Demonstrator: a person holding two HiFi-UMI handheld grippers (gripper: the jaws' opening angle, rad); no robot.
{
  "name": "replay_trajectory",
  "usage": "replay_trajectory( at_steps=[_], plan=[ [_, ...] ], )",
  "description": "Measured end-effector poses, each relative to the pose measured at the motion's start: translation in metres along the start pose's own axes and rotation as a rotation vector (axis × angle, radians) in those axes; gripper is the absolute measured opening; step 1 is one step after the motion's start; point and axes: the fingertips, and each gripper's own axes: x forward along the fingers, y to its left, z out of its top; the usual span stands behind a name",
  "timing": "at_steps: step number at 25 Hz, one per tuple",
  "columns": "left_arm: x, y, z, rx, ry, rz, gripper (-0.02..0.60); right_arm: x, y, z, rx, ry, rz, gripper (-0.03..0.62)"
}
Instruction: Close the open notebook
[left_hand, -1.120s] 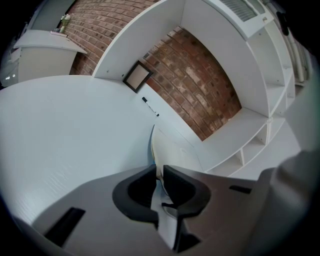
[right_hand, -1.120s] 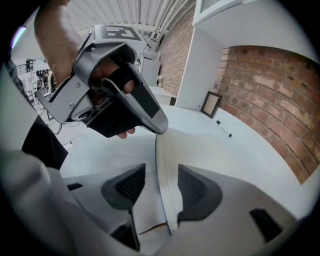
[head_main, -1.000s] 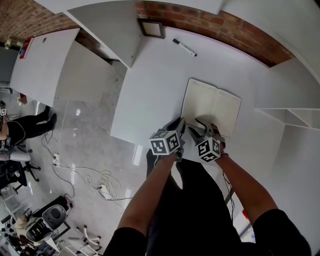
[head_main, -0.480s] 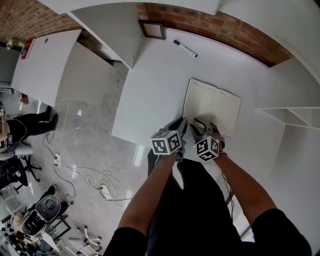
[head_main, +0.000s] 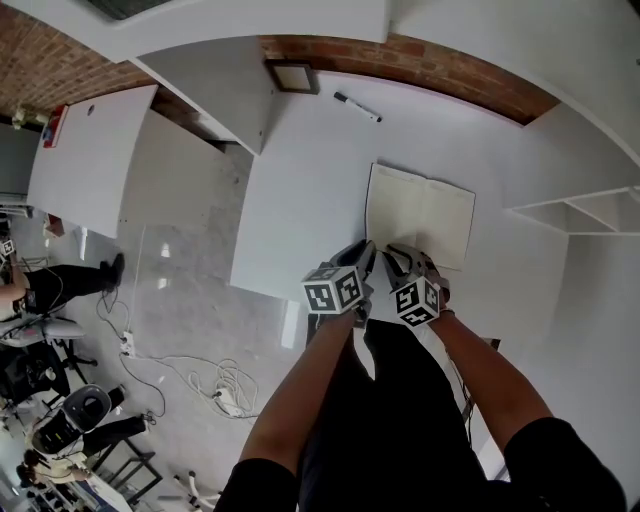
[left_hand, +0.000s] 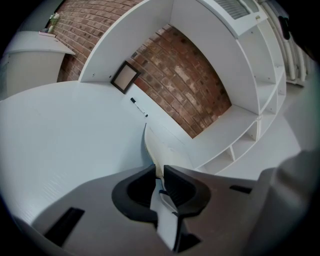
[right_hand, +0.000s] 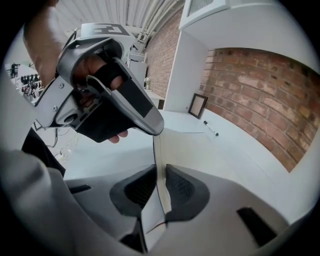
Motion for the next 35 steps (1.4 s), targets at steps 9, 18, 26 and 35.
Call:
replay_trajectory(
  at_steps=[9, 18, 26, 35],
  plan=[
    [-0.008, -0.035, -0.001, 0.103, 0.155, -0.129, 0.048, -0.026, -0.005, 0.002, 0.156, 0.041, -0.117, 0.04],
    [-0.007, -0.089, -0.01, 0.277, 0.318, -0.299, 0.046, -0.058, -0.02, -0.006, 0.364, 0.06, -0.3, 0.029],
    [-0.002, -0.123, -0.025, 0.366, 0.417, -0.402, 0.044, -0.082, -0.032, -0.02, 0.516, 0.011, -0.379, 0.028],
    [0.01, -0.144, -0.035, 0.363, 0.448, -0.393, 0.04, -0.095, -0.04, -0.031, 0.579, -0.054, -0.355, 0.025]
  ],
)
